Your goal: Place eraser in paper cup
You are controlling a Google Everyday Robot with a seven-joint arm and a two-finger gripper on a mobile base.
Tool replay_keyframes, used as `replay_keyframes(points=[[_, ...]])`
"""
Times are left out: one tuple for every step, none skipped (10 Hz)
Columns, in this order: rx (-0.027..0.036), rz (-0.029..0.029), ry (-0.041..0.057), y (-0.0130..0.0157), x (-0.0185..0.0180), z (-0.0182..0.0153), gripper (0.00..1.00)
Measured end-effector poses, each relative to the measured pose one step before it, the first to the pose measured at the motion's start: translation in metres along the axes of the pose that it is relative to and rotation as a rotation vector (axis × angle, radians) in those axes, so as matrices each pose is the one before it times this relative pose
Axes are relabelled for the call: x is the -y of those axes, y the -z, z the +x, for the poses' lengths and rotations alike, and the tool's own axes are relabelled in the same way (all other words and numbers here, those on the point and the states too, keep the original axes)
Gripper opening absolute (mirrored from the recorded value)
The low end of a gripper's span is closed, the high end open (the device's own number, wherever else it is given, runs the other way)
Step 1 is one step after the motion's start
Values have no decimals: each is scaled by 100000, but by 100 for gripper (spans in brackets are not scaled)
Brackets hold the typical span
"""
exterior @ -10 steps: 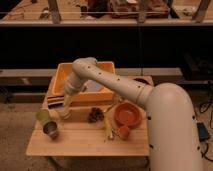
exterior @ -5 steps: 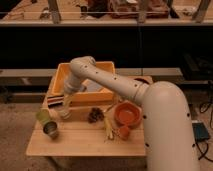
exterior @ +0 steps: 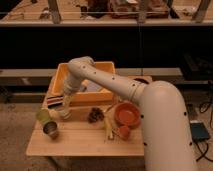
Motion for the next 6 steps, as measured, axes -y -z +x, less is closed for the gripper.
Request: replay_keyframes(points=[[51,-210,1399,-146,-180,-116,80],[79,260,372,163,56,-65,80],[81,55,240,55,9,8,80],[67,146,70,151,-5,25,80],[91,-107,69,24,-36,-39,80],[200,-54,-88,61,-10,15,80]])
